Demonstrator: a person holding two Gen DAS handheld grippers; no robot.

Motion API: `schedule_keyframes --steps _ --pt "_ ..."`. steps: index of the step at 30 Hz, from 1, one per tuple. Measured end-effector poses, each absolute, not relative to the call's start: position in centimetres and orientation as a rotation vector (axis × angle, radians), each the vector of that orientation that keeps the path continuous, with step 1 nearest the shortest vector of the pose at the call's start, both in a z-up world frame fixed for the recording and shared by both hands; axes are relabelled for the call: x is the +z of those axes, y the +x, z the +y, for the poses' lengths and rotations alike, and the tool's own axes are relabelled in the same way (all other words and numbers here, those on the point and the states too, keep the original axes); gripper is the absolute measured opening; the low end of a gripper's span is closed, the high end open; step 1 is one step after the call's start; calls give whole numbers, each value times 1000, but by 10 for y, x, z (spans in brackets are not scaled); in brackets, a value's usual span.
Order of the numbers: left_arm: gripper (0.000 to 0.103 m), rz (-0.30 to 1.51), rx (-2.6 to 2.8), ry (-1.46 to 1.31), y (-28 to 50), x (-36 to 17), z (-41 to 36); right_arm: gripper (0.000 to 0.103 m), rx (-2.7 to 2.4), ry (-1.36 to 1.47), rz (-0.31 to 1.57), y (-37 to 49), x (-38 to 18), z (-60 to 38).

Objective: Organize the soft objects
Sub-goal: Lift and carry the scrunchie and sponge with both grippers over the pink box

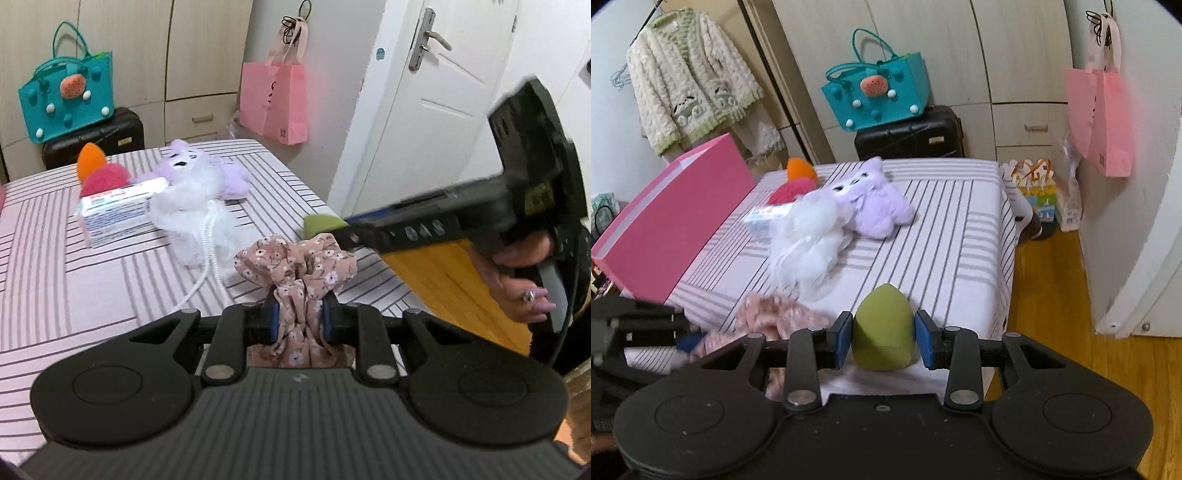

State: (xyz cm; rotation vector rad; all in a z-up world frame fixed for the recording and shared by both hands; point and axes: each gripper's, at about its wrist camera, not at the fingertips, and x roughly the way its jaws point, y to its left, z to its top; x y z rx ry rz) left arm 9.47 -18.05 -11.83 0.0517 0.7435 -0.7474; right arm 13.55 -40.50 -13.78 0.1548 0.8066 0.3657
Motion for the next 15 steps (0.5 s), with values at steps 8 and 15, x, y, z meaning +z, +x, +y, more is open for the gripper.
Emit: schedule_keyframes --steps 8,15 --pt "21 832 -750 61 93 -103 -148 41 432 185 845 107 -126 -388" --pt "21 922 -743 59 90 -98 -113 41 513 202 898 91 -116 -364"
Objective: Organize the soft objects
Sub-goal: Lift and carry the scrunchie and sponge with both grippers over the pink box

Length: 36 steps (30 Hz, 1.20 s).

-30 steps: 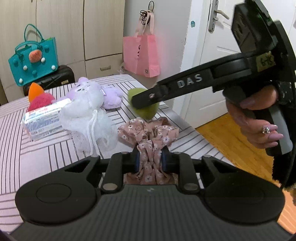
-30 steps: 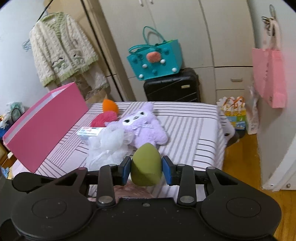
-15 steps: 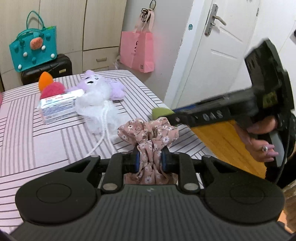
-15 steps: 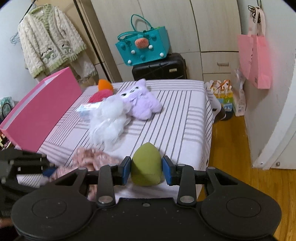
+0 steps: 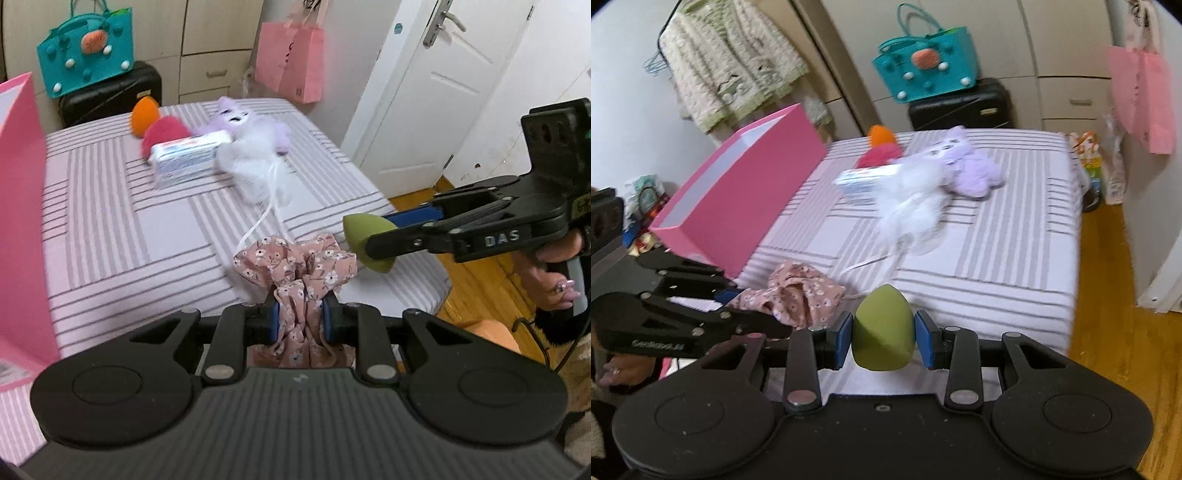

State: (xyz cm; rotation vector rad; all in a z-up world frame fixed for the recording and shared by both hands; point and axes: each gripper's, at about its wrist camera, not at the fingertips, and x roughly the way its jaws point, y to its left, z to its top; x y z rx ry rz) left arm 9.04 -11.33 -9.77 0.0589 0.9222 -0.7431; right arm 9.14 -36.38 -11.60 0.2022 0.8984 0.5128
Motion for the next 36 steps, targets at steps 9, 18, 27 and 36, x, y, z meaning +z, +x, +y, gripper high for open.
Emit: schedule_keyframes --steps 9,18,27,36 --pt "21 963 -746 13 84 -73 -61 41 666 223 953 87 -96 -316" --pt "21 854 -636 8 88 -27 -2 41 820 161 917 108 -55 -259" --pt "21 768 -546 -121 115 -15 52 41 939 84 873 155 -20 -206" --pt "21 703 -417 -86 165 -2 92 41 940 -12 776 211 3 -152"
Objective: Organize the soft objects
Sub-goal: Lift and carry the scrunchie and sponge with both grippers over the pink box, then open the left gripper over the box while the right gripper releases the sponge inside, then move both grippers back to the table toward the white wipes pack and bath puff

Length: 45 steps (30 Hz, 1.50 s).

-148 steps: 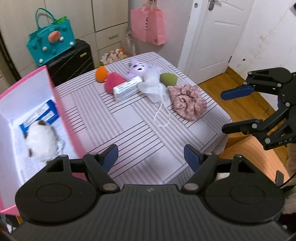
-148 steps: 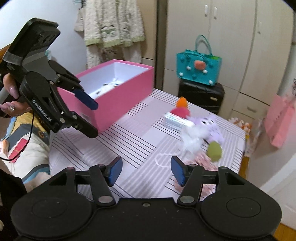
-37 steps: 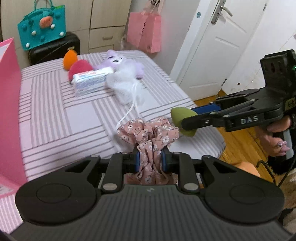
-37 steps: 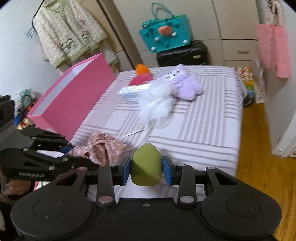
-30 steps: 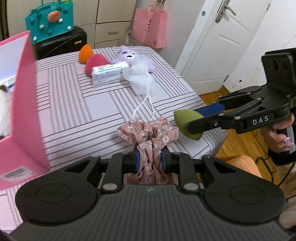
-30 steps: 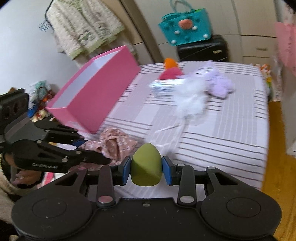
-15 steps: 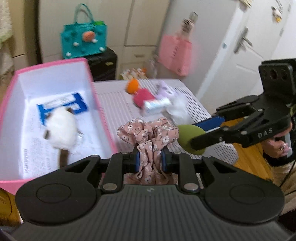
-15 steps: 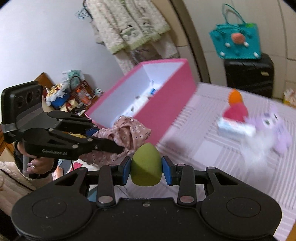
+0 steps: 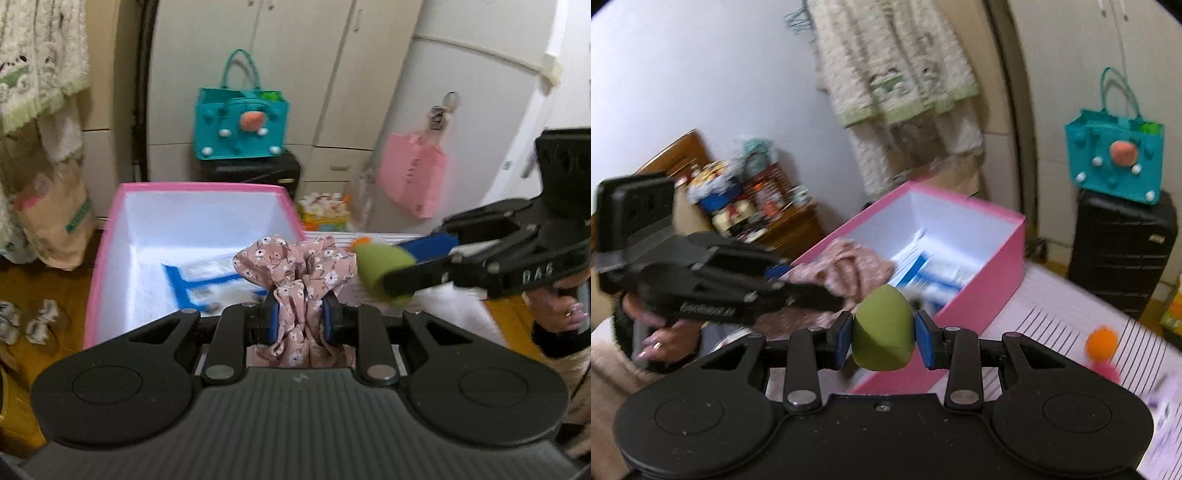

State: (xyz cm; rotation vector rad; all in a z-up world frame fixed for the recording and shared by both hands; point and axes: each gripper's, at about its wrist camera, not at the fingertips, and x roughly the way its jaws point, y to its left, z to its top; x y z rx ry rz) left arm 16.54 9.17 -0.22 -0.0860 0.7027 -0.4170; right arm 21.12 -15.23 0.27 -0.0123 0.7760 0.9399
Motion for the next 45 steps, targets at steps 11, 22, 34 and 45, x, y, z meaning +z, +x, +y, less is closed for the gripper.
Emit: schedule_keyframes --steps 11,22,34,45 --pt "21 824 -290 84 276 -23 100 41 825 -165 762 286 -8 -91" --pt "24 947 -232 -4 329 -59 112 41 788 -400 867 325 -39 -36" --pt "63 845 -265 12 313 -46 113 44 781 -480 822 328 -53 -18" --pt "70 786 -286 71 267 -15 120 47 749 -330 758 287 -15 -61"
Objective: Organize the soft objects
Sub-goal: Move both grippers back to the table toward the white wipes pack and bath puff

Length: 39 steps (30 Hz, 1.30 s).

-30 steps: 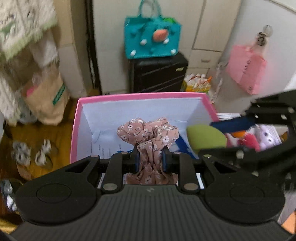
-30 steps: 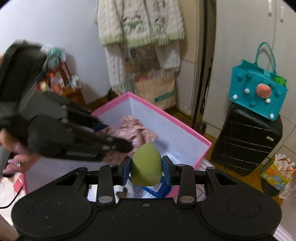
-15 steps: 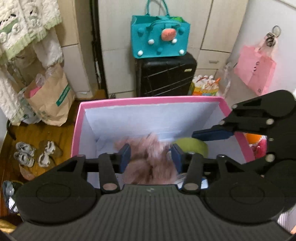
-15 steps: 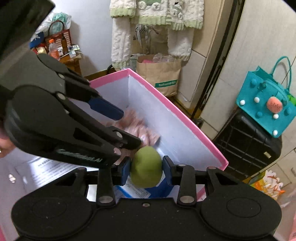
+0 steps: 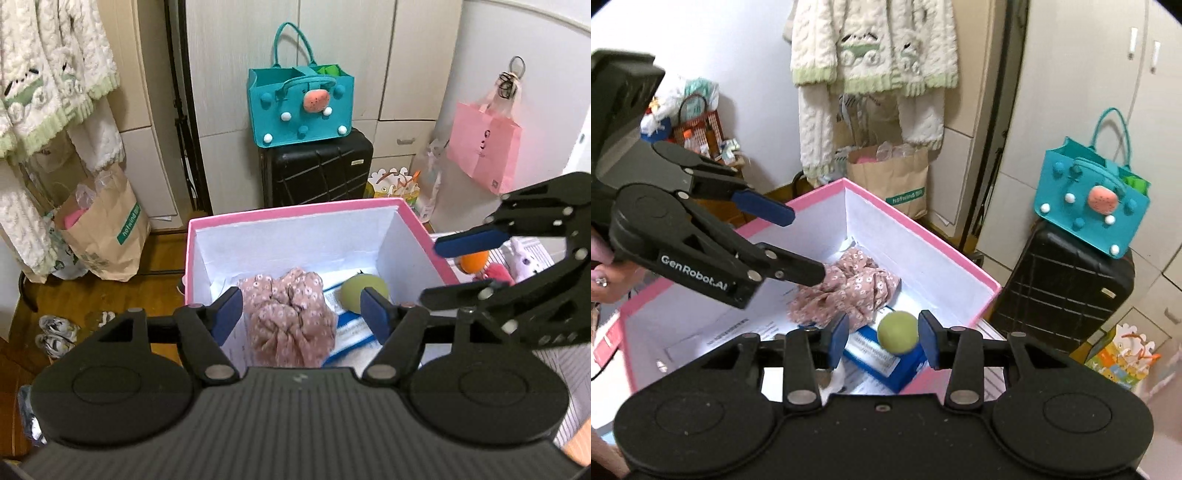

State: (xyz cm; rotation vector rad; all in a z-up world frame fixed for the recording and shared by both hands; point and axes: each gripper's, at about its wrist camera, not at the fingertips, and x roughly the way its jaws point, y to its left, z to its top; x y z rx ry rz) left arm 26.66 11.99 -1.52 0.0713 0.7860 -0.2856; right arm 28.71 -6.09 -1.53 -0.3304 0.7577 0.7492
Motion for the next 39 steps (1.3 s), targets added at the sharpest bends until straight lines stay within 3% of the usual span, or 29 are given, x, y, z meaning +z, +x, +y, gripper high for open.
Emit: schedule_keyframes --steps 12,20,39 --pt "74 808 -388 158 192 34 90 47 740 -196 746 216 28 -123" --pt "82 795 -468 203 140 61 53 57 732 -190 702 151 54 -167" --pt "83 725 -611 261 88 32 -63 66 632 -123 668 87 9 -283"
